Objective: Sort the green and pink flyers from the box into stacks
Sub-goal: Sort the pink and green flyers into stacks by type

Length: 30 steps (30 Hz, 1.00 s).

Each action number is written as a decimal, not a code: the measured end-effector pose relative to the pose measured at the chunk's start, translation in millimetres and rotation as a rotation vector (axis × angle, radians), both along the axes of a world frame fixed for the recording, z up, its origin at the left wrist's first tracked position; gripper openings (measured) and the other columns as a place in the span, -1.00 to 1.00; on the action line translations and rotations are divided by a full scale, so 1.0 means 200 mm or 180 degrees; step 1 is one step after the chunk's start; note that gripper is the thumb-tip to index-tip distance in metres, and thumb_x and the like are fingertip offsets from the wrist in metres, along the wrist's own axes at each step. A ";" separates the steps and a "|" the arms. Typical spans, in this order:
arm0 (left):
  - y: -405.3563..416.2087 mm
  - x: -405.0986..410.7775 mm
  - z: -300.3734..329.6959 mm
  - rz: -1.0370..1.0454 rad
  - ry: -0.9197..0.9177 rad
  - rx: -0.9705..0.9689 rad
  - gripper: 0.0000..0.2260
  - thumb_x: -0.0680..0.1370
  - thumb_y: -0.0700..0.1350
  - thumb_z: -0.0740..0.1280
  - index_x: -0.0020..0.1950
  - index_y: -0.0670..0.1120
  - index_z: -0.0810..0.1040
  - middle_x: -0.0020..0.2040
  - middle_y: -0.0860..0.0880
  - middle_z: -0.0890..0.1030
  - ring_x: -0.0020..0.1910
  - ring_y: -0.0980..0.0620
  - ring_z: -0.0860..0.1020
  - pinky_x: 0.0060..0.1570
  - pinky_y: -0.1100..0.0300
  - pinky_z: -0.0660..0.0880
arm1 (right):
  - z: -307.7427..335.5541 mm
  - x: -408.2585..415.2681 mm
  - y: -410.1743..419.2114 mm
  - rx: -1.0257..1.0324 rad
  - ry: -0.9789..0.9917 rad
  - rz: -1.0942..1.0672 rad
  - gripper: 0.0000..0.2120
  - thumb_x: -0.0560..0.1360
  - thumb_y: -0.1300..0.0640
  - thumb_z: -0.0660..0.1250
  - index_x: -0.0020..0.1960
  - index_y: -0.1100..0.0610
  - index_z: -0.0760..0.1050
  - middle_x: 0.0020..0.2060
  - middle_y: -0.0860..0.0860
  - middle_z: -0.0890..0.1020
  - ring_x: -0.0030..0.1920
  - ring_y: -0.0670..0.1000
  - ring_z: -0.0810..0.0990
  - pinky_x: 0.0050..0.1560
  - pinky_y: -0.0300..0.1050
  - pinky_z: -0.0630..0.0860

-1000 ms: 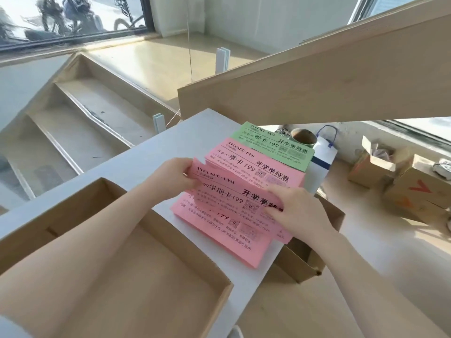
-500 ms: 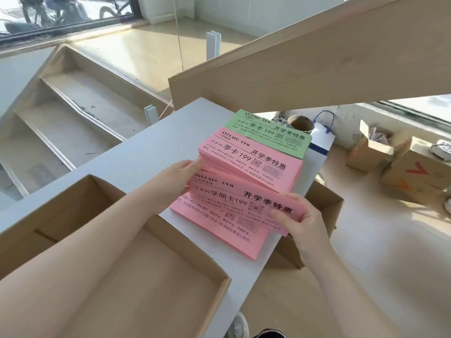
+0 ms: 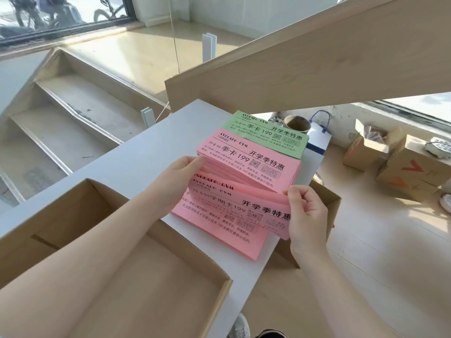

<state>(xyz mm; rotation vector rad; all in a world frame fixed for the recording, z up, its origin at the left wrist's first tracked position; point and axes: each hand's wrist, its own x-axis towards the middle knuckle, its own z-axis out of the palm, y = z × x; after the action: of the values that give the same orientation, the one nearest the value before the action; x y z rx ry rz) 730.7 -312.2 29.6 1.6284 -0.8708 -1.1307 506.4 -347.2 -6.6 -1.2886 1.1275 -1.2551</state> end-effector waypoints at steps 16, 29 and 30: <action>-0.01 0.10 0.01 -0.1065 -0.0993 0.0497 -0.78 0.54 -0.32 0.26 0.03 -0.03 0.58 -0.05 0.08 0.65 -0.02 0.10 0.60 0.17 0.12 0.46 | -0.10 -0.10 0.02 -0.0037 0.0637 0.1128 -0.73 0.41 0.28 0.41 -0.18 -0.12 0.60 -0.17 -0.11 0.67 -0.06 -0.09 0.63 -0.03 -0.05 0.59; 0.01 0.06 0.06 -0.0793 -0.1526 0.0523 -0.77 0.56 -0.29 0.23 0.12 -0.03 0.52 0.02 0.09 0.58 0.04 0.09 0.51 0.08 0.25 0.32 | -0.13 -0.06 0.10 -0.0080 0.0348 0.0853 -0.59 0.45 0.41 0.33 -0.09 -0.13 0.61 -0.16 -0.28 0.68 -0.05 -0.27 0.62 -0.04 -0.41 0.50; 0.01 0.07 0.07 -0.0787 -0.1556 0.0521 -0.76 0.56 -0.31 0.21 0.10 -0.01 0.51 -0.01 0.11 0.58 0.03 0.09 0.51 0.08 0.25 0.32 | -0.13 -0.05 0.09 0.0019 0.0368 0.0883 -0.59 0.46 0.39 0.33 -0.08 -0.16 0.60 -0.14 -0.28 0.68 -0.04 -0.27 0.61 -0.02 -0.37 0.52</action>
<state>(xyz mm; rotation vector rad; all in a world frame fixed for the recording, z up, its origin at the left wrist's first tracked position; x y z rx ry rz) 744.1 -309.9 43.6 2.0185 -1.3519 -1.0001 497.0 -328.5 -31.6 -1.4722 0.9911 -0.9821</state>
